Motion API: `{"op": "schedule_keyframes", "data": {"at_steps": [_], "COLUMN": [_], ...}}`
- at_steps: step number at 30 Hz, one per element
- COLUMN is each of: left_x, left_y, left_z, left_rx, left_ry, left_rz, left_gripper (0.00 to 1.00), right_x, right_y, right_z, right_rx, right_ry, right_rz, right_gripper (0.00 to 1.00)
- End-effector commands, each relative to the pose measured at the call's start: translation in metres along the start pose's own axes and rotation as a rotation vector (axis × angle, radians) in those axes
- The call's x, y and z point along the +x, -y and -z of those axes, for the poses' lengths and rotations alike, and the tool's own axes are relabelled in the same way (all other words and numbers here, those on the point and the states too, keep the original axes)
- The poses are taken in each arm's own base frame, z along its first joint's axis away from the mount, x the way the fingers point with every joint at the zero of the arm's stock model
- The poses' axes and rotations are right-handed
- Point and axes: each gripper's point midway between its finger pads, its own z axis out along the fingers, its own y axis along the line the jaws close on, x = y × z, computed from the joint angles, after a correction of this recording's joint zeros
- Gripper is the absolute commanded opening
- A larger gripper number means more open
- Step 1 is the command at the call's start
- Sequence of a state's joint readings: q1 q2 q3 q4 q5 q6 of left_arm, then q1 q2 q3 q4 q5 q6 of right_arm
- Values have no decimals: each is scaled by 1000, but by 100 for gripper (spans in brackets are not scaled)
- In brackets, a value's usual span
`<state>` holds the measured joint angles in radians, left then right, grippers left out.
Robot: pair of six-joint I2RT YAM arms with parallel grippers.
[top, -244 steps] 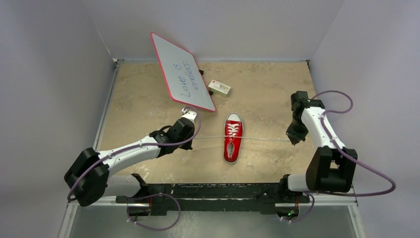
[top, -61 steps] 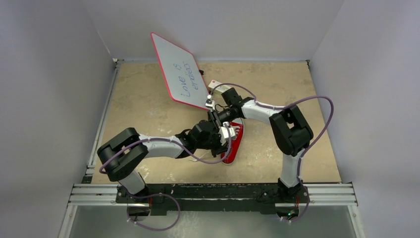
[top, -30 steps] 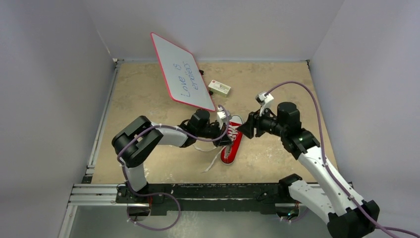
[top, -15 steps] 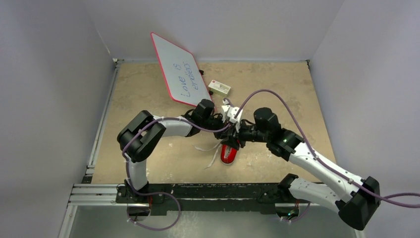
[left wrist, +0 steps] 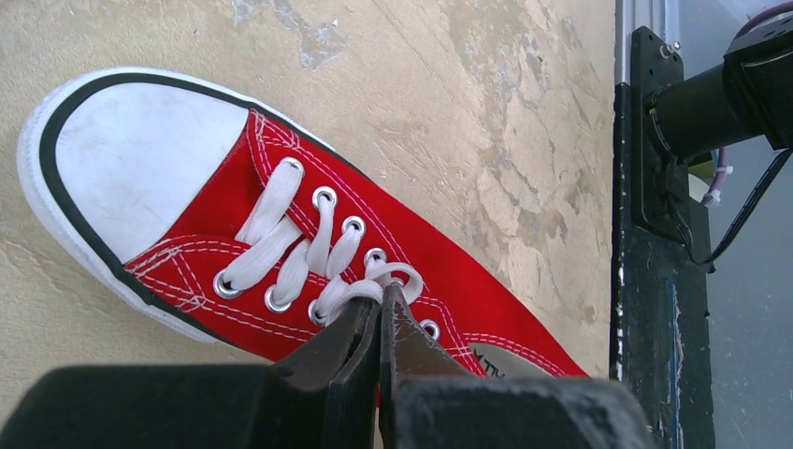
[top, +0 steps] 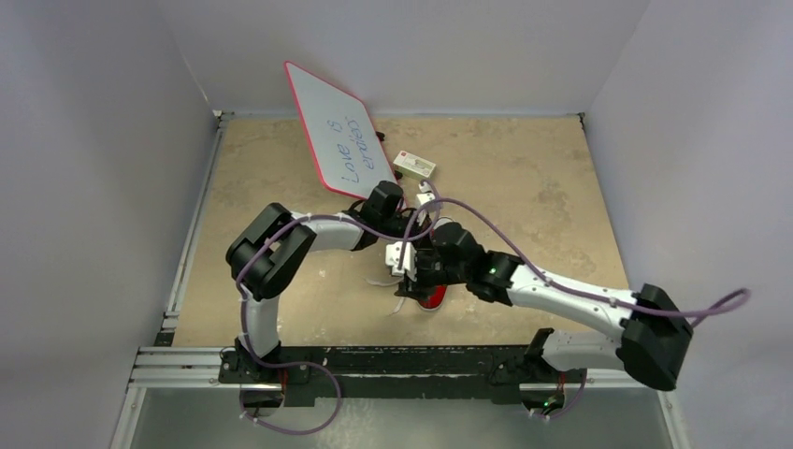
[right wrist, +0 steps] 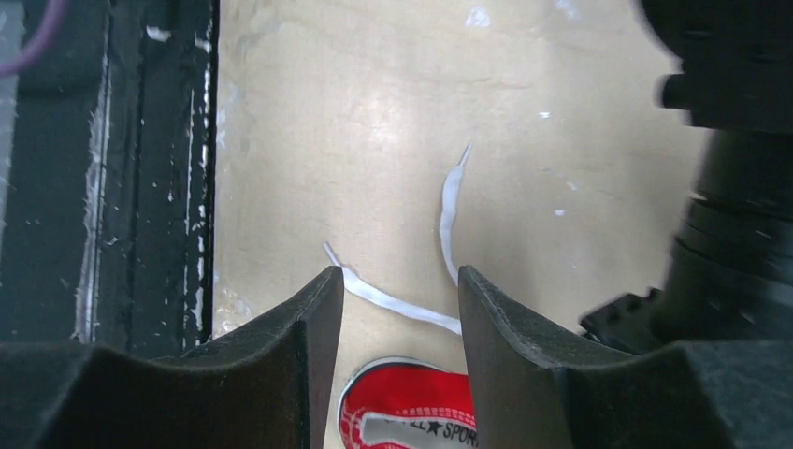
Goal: Tie the shoes
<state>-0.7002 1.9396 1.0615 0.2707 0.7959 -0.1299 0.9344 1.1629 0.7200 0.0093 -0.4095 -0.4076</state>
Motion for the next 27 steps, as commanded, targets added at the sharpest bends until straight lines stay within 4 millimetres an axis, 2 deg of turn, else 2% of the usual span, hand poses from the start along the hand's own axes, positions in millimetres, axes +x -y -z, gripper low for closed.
{"op": "schedule_keyframes", "data": {"at_steps": [1,3,6,11,17,19,24,27], "left_x": [-14,-13,-11,-4,-1,-1,3,4], "left_y": [-5,-6,-6,-7,-7,-9,-9,-9], "left_z": [-3,-3,-3,-2,-1,0,2,2], "left_rx": [6,-1,-4,-10,-19,-33,-42,-45], "left_ry": [24,21,10,-3,-10,-7,-18,-20], "left_rz": [-33,-26,-21,-13,-1,3,9,10], "left_gripper": [0,0,0,0,0,0,0,0], "right_x": [-12,-6,-3,24,54,62,89,98], "right_y": [13,14,26,30,29,42,27,24], "right_z": [-26,-40,-53,-73,-84,-85,-90,-89], "right_rx": [-8,-21,28,21,38,103,36,30], "right_ry": [9,-12,-20,-87,-139,-170,-221,-233], "right_rz": [122,130,139,147,122,140,129,141], "right_gripper": [52,51,52,52,52,49,47,47]}}
